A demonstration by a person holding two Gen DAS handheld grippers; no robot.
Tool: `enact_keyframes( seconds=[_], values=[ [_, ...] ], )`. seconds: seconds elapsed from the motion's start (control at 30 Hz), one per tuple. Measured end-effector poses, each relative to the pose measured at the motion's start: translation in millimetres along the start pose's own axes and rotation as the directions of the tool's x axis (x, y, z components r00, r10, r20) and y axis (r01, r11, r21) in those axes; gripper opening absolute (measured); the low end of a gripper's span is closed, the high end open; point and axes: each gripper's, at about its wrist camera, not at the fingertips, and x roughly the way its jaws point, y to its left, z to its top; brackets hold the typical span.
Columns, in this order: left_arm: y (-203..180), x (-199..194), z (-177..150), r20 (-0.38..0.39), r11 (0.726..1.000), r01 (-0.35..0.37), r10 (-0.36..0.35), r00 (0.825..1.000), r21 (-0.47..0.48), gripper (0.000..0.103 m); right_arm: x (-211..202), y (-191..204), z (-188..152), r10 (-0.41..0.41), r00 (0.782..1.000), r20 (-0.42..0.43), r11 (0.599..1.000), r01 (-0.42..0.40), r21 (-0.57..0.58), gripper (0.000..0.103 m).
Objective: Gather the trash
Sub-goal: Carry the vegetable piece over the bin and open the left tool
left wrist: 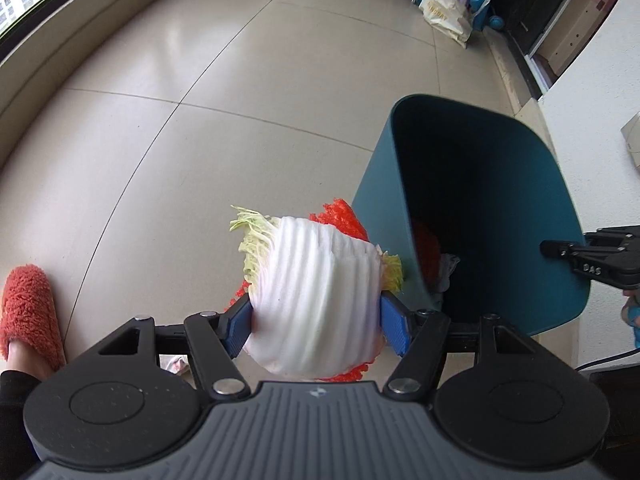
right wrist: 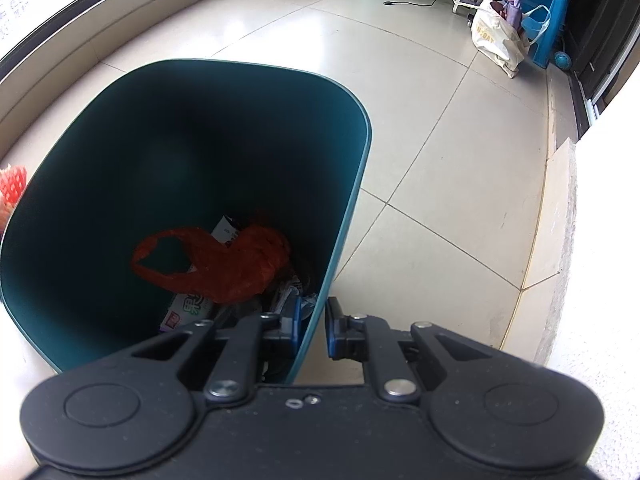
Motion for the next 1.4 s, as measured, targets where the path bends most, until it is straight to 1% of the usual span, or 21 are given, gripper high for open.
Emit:
enact_keyframes(
  seconds=[0.13, 0.27, 0.47, 0.53, 0.6, 0.67, 0.7, 0.77, 0.83, 0.9, 0.97, 1.0, 1.03, 1.07, 1.1, 1.13, 1.17, 1.2, 1.23, 1.33, 1.4],
  values=[
    [-28, -21, 20, 0.043, 0.998, 0.022, -0.025, 0.999, 0.063, 0.066, 0, -2, 0, 0.001, 1.000, 0.002, 1.000, -0.001, 0.000, 0.012],
    [-61, -24, 36, 0.055, 0.992, 0.053, -0.059, 0.997, 0.112, 0.066, 1, -2, 0, 0.000, 1.000, 0.002, 1.000, 0.000, 0.000, 0.012],
    [-116, 12, 53, 0.017, 0.978, 0.074, -0.079, 0.997, 0.197, 0.066, 1, -3, -1, 0.004, 1.000, 0.004, 1.000, -0.004, -0.001, 0.012],
    [-138, 38, 62, -0.010, 0.972, 0.081, -0.080, 0.997, 0.220, 0.066, 1, -3, -1, 0.005, 1.000, 0.005, 1.000, -0.005, -0.004, 0.012],
    [-153, 60, 69, -0.040, 0.968, 0.072, -0.064, 0.997, 0.242, 0.066, 1, -4, -2, 0.006, 1.000, 0.007, 1.000, -0.006, -0.005, 0.012],
    [-162, 81, 70, -0.063, 0.961, 0.038, -0.022, 0.998, 0.274, 0.066, 1, -5, -3, 0.010, 1.000, 0.008, 1.000, -0.010, -0.004, 0.012],
    [-167, 95, 70, -0.072, 0.954, -0.003, 0.026, 0.997, 0.300, 0.066, 1, -5, -3, 0.011, 1.000, 0.009, 1.000, -0.011, -0.006, 0.012],
    [-173, 120, 70, -0.085, 0.935, -0.080, 0.116, 0.990, 0.346, 0.066, 0, -5, -4, 0.011, 1.000, 0.010, 1.000, -0.011, -0.011, 0.012],
    [-177, 143, 70, -0.101, 0.918, -0.126, 0.176, 0.979, 0.375, 0.066, 1, -4, -4, 0.010, 1.000, 0.010, 1.000, -0.010, -0.014, 0.012],
    [-180, 160, 71, -0.110, 0.898, -0.179, 0.241, 0.964, 0.402, 0.066, 1, -4, -5, 0.010, 1.000, 0.012, 1.000, -0.010, -0.017, 0.012],
    [-184, 176, 70, -0.097, 0.869, -0.242, 0.311, 0.945, 0.431, 0.066, 1, -3, -6, 0.009, 1.000, 0.013, 1.000, -0.009, -0.022, 0.012],
    [-188, 183, 70, -0.094, 0.851, -0.274, 0.350, 0.932, 0.448, 0.067, 0, -3, -6, 0.008, 1.000, 0.014, 1.000, -0.008, -0.025, 0.012],
    [-193, 192, 68, -0.092, 0.826, -0.312, 0.397, 0.913, 0.470, 0.068, 0, -1, -7, 0.008, 1.000, 0.016, 0.999, -0.008, -0.031, 0.012],
    [-197, 197, 68, -0.095, 0.813, -0.328, 0.420, 0.903, 0.481, 0.069, 0, 0, -7, 0.003, 1.000, 0.016, 0.999, -0.003, -0.035, 0.012],
    [-199, 199, 69, -0.107, 0.822, -0.314, 0.408, 0.907, 0.476, 0.070, 0, 1, -7, 0.001, 1.000, 0.018, 0.999, -0.001, -0.039, 0.012],
    [-199, 198, 71, -0.139, 0.856, -0.259, 0.352, 0.926, 0.447, 0.071, -1, 1, -8, 0.002, 1.000, 0.017, 0.999, -0.001, -0.040, 0.012],
    [-198, 197, 74, -0.175, 0.886, -0.199, 0.294, 0.940, 0.419, 0.072, -1, 1, -8, 0.005, 1.000, 0.017, 0.999, -0.004, -0.037, 0.012],
    [-197, 196, 76, -0.199, 0.905, -0.160, 0.254, 0.946, 0.395, 0.073, -2, 1, -8, 0.010, 1.000, 0.017, 0.999, -0.009, -0.032, 0.012],
    [-198, 195, 81, -0.194, 0.912, -0.150, 0.238, 0.952, 0.381, 0.073, -2, 0, -9, 0.014, 1.000, 0.018, 0.999, -0.013, -0.030, 0.013],
    [-196, 180, 83, -0.140, 0.911, -0.142, 0.211, 0.967, 0.388, 0.074, -3, 0, -9, 0.017, 1.000, 0.018, 0.999, -0.016, -0.031, 0.013],
    [-192, 170, 86, -0.139, 0.924, -0.111, 0.172, 0.975, 0.366, 0.074, -3, 1, -8, 0.015, 1.000, 0.017, 0.999, -0.015, -0.033, 0.013]
  ],
)
